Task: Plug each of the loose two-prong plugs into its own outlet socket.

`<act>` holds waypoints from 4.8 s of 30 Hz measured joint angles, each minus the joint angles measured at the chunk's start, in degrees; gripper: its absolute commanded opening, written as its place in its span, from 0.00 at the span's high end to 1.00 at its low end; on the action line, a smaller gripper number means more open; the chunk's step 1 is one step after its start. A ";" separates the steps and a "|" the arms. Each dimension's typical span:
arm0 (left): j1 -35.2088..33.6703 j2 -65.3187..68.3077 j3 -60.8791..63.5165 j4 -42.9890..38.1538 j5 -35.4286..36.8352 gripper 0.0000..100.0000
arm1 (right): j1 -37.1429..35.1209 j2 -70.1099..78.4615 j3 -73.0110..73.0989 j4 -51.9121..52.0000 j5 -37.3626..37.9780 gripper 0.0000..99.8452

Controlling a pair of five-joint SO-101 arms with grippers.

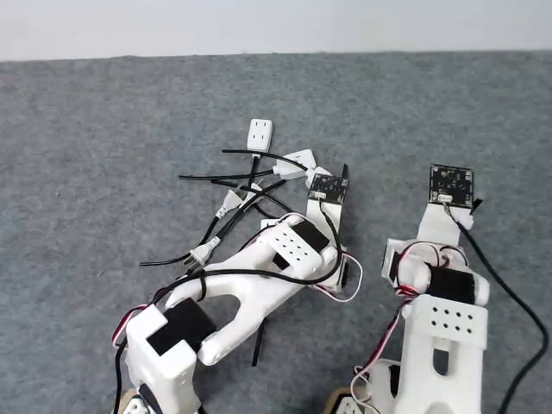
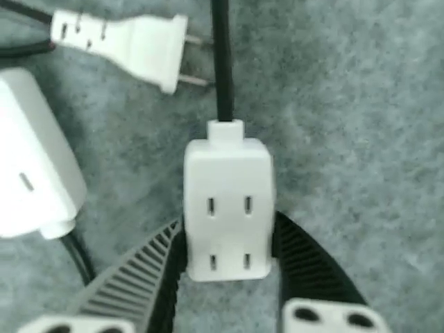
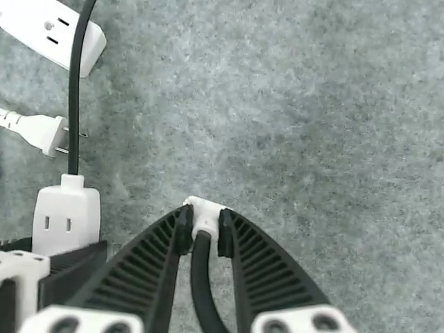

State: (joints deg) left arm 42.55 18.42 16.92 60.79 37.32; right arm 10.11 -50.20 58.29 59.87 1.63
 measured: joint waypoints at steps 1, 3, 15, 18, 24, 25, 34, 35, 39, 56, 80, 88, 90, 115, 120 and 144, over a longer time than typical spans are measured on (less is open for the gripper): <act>0.09 0.00 0.00 0.26 0.09 0.67 | 0.00 0.00 0.00 0.00 0.00 0.99; 0.26 -0.18 0.00 0.88 0.26 0.67 | 0.00 0.00 0.00 0.00 0.00 0.99; -1.58 -28.04 27.43 -8.00 -12.48 0.77 | -7.30 0.00 0.00 -2.11 -1.32 0.99; -4.04 -34.55 34.37 -8.53 -17.32 0.97 | -10.81 0.00 0.00 -2.11 -1.49 0.99; -18.20 -40.18 38.95 -8.62 -29.54 0.99 | -18.11 0.00 0.00 -3.60 -2.81 0.99; -20.84 -40.35 39.30 -8.62 -30.51 0.99 | -18.81 0.00 0.00 -4.31 -3.78 0.99; -26.64 -40.35 42.02 -10.99 -33.23 0.99 | -23.82 0.09 5.80 -10.90 -9.05 0.99; -26.46 -40.35 42.02 -10.99 -33.41 0.99 | -24.44 0.09 6.24 -11.69 -9.14 0.99; -26.29 -40.35 42.02 -10.99 -33.41 0.99 | -24.70 0.09 6.68 -12.48 -9.23 0.99; -26.20 -40.35 42.02 -11.52 -33.58 0.99 | -23.21 -0.18 8.79 -12.57 -6.33 0.99; -26.20 -40.35 42.11 -12.04 -33.58 0.99 | -24.26 -0.97 8.79 -9.67 -2.29 0.99; -26.20 -40.35 44.13 -14.15 -33.58 0.99 | -25.93 -0.97 8.79 -9.49 -2.11 0.99; -26.20 -40.35 44.13 -14.15 -33.58 0.99 | -26.46 -0.97 8.79 -9.32 -2.11 0.99; -26.20 -40.35 44.13 -14.15 -33.58 0.99 | -26.20 0.88 16.44 -9.85 6.42 0.99; -26.20 -40.35 44.13 -14.15 -33.58 0.99 | -27.34 0.88 18.02 -9.93 7.74 0.99; -26.20 -40.35 44.13 -14.15 -33.58 0.99 | -27.78 0.62 4.75 -3.43 3.87 0.86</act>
State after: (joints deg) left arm 16.35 -21.93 61.05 46.64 3.74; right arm -17.67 -49.58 63.03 56.44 5.49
